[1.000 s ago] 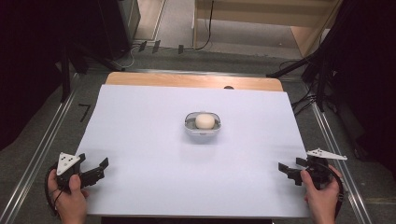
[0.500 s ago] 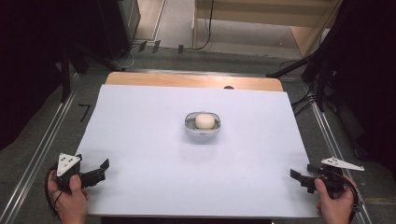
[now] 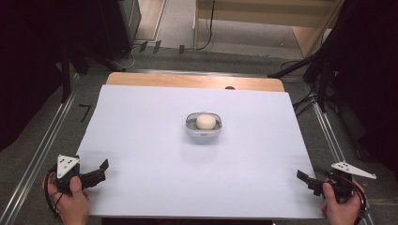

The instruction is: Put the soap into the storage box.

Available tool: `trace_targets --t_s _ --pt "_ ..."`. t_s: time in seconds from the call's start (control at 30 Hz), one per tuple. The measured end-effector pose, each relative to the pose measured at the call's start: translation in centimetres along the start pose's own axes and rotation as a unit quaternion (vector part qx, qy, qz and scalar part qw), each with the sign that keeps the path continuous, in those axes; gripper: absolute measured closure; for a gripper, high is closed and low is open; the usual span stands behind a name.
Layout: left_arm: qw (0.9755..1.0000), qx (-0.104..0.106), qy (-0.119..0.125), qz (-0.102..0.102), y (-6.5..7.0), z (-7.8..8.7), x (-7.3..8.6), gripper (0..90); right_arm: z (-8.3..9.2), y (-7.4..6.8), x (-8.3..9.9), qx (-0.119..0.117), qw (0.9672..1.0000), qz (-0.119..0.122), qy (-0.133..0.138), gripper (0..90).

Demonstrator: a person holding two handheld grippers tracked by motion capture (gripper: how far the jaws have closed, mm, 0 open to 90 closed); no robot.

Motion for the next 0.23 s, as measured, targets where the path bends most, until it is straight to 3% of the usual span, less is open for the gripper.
trace_targets --t_s 0.07,0.23 --pt "0.9999 -0.005 0.008 0.004 -0.05 0.08 -0.05 0.0 -0.65 -0.35 0.26 0.007 0.9997 0.018 -0.018 13.5" --pt "0.9999 -0.003 0.010 0.004 -0.04 0.11 -0.06 0.0 -0.25 -0.10 0.36 0.009 0.9999 0.003 0.004 13.7"
Point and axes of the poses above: each handheld gripper's, and its own axes: z roughly backward along the jaws, x roughly out of its underside, y roughly to its right, the point moved 7 cm from there along -z, roughly forward along the jaws, and after that the axes turned 9 degrees about z, right-handed, at the moved point
